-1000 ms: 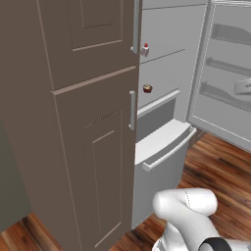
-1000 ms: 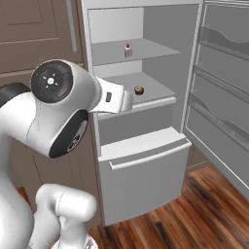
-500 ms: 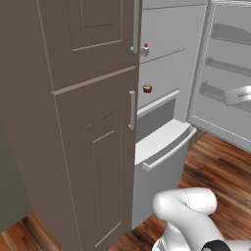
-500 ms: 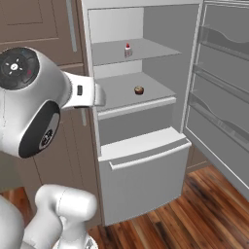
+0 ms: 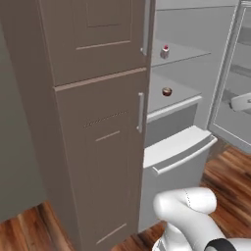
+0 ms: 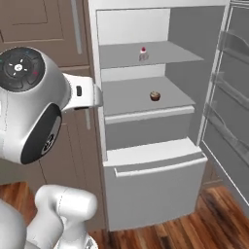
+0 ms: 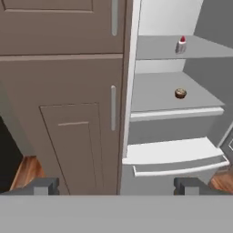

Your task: Take the cake and cupcake from the fridge and place them on the empty tray on the dining counter.

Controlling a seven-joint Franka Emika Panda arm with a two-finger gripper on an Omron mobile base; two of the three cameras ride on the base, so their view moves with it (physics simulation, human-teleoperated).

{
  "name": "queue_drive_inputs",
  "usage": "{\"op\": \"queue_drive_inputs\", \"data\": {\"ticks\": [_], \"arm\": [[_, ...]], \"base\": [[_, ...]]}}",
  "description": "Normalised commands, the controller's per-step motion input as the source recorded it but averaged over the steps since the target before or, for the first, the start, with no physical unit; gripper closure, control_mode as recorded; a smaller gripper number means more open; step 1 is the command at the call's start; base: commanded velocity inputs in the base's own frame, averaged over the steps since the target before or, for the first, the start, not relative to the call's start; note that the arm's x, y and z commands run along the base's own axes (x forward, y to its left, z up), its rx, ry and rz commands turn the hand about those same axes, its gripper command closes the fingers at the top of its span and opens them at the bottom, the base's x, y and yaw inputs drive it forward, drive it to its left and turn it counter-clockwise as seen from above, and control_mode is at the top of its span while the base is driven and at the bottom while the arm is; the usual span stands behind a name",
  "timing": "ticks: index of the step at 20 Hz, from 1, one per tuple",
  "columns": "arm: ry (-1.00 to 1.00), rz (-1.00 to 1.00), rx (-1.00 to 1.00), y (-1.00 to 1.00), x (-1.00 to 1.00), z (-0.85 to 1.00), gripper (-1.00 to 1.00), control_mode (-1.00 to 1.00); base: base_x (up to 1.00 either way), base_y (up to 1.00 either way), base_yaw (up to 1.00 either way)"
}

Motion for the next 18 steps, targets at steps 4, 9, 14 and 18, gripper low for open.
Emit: {"op": "queue_drive_inputs", "data": {"ticks": [4,9,14,18], "arm": [[0.0,0.0,0.0,0.0,0.0,0.0,-1.0,1.0],[0.0,0.0,0.0,0.0,0.0,0.0,-1.0,1.0],[0.0,0.0,0.0,0.0,0.0,0.0,-1.0,1.0],[0.0,0.0,0.0,0.0,0.0,0.0,-1.0,1.0]], "base": [[0.01,-0.82,0.55],[-0.12,-0.67,0.42],[-0.07,-0.42,0.2],[0.08,-0.11,0.02]]}}
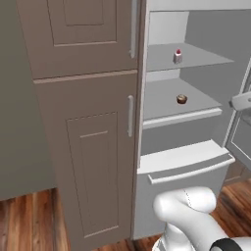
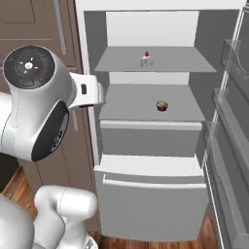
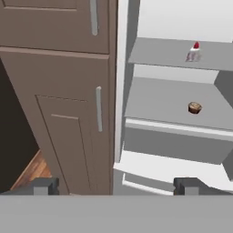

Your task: Take the cake and cupcake from the fridge and place them on the empty tray on the dining counter.

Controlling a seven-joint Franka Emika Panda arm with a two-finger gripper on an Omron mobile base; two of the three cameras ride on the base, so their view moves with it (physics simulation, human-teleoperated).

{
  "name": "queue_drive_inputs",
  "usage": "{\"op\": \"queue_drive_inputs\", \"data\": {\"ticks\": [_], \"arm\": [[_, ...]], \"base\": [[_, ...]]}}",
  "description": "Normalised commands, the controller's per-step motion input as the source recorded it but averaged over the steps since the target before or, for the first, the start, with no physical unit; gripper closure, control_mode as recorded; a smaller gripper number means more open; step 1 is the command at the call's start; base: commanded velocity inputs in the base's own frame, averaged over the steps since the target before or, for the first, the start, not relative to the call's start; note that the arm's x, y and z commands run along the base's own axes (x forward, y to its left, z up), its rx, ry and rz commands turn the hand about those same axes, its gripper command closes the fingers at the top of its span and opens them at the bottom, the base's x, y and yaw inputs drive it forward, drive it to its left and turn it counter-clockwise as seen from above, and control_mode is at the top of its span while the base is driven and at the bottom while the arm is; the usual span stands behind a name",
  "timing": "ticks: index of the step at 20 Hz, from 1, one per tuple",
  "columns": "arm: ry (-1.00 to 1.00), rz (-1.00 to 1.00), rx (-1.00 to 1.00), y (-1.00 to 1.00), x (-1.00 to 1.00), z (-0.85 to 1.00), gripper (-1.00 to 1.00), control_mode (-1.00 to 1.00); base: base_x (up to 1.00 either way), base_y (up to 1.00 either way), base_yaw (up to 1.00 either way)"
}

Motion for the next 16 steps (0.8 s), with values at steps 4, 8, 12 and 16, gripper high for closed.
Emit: {"op": "queue_drive_inputs", "data": {"ticks": [4,8,12,16], "arm": [[0.0,0.0,0.0,0.0,0.0,0.0,-1.0,1.0],[0.0,0.0,0.0,0.0,0.0,0.0,-1.0,1.0],[0.0,0.0,0.0,0.0,0.0,0.0,-1.0,1.0],[0.0,0.0,0.0,0.0,0.0,0.0,-1.0,1.0]], "base": [[-0.01,-0.52,-0.01],[0.01,-0.09,-0.05],[0.31,0.01,-0.07],[0.64,0.28,-0.05]]}}
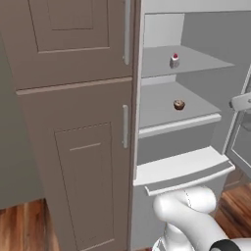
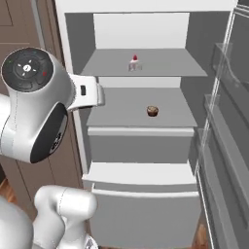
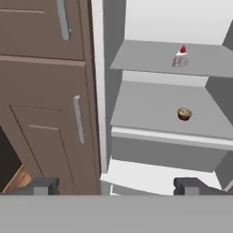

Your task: Take the cake and cupcake from the fridge and place them on the empty tray on the dining counter.

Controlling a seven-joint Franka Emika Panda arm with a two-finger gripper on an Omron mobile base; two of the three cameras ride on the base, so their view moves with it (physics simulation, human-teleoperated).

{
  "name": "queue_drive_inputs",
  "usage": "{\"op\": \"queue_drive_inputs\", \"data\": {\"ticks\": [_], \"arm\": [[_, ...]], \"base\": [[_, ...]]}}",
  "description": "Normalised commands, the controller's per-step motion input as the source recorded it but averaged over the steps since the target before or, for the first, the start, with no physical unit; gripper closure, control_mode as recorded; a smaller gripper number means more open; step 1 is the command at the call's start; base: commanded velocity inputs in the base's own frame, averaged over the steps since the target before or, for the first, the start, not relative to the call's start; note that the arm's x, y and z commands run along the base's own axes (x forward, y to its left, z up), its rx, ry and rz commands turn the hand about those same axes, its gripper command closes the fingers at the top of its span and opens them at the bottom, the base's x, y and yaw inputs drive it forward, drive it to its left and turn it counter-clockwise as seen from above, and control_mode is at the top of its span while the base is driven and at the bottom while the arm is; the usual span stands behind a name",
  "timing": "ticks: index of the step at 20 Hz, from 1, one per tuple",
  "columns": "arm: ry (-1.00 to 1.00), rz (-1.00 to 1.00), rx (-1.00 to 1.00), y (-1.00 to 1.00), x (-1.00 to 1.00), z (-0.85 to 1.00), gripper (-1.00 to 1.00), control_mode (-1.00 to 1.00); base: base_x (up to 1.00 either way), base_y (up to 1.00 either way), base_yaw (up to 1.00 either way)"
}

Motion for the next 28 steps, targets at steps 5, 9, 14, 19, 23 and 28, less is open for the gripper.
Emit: {"op": "queue_drive_inputs", "data": {"ticks": [5,9,14,19,23,28], "arm": [[0.0,0.0,0.0,0.0,0.0,0.0,-1.0,1.0],[0.0,0.0,0.0,0.0,0.0,0.0,-1.0,1.0],[0.0,0.0,0.0,0.0,0.0,0.0,-1.0,1.0],[0.0,0.0,0.0,0.0,0.0,0.0,-1.0,1.0],[0.0,0.0,0.0,0.0,0.0,0.0,-1.0,1.0],[0.0,0.0,0.0,0.0,0.0,0.0,-1.0,1.0]], "base": [[0.84,-0.64,-0.11],[0.81,-0.44,-0.06],[0.71,-0.18,0.0],[0.26,0.77,0.0],[0.26,0.38,0.05],[0.3,-0.02,0.2]]}}
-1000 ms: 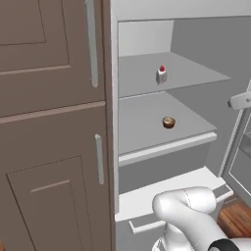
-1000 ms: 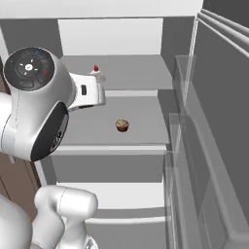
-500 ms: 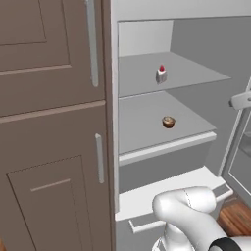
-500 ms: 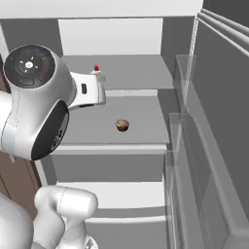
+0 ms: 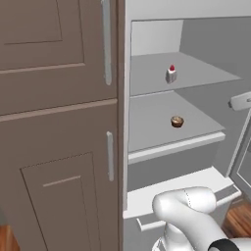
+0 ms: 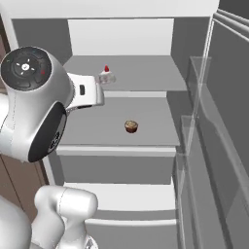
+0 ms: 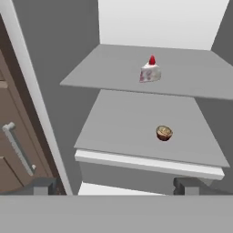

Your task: Take the cake and cupcake from the fridge and place them on the empty tray on the dining counter.

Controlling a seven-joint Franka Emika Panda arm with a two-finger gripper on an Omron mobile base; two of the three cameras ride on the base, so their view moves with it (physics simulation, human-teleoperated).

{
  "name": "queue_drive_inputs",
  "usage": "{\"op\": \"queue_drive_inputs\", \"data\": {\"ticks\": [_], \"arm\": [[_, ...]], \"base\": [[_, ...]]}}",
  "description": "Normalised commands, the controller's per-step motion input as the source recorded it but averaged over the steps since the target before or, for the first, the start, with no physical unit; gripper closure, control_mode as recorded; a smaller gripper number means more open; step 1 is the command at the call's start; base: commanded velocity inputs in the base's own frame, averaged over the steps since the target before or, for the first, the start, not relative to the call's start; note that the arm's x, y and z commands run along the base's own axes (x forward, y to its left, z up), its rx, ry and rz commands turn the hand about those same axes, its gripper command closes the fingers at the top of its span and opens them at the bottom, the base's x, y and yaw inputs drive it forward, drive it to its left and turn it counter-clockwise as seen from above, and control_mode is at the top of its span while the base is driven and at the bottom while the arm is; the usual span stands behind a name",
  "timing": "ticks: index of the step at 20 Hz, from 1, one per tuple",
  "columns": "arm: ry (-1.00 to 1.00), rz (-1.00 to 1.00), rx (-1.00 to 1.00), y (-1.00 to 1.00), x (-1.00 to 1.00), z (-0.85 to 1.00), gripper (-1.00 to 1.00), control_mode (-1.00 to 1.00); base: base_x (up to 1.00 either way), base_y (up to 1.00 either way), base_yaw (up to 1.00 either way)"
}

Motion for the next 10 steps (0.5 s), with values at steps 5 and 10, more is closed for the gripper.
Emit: {"op": "queue_drive_inputs", "data": {"ticks": [5,10], "arm": [[0.0,0.0,0.0,0.0,0.0,0.0,-1.0,1.0],[0.0,0.0,0.0,0.0,0.0,0.0,-1.0,1.0]], "base": [[0.36,-0.43,0.25],[0.33,-0.22,0.22]]}}
